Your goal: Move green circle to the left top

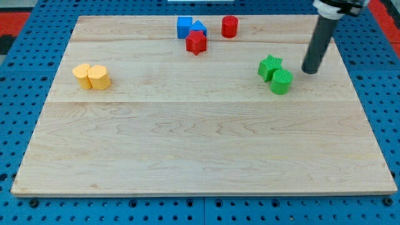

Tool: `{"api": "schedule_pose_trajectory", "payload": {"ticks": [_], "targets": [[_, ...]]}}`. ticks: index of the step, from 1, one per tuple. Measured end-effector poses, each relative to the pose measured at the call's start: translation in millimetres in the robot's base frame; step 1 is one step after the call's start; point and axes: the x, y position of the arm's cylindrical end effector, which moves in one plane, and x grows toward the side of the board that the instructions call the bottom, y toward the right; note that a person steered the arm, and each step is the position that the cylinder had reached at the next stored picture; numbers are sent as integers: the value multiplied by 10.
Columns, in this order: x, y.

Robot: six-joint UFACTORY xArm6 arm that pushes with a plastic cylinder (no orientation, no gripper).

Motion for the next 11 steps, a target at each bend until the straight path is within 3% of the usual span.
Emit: {"api": "schedule_pose_trajectory", "payload": {"ticks": [1,5,10,11], "targets": [[260,114],[310,1],[337,-1908],[253,-2653]]}}
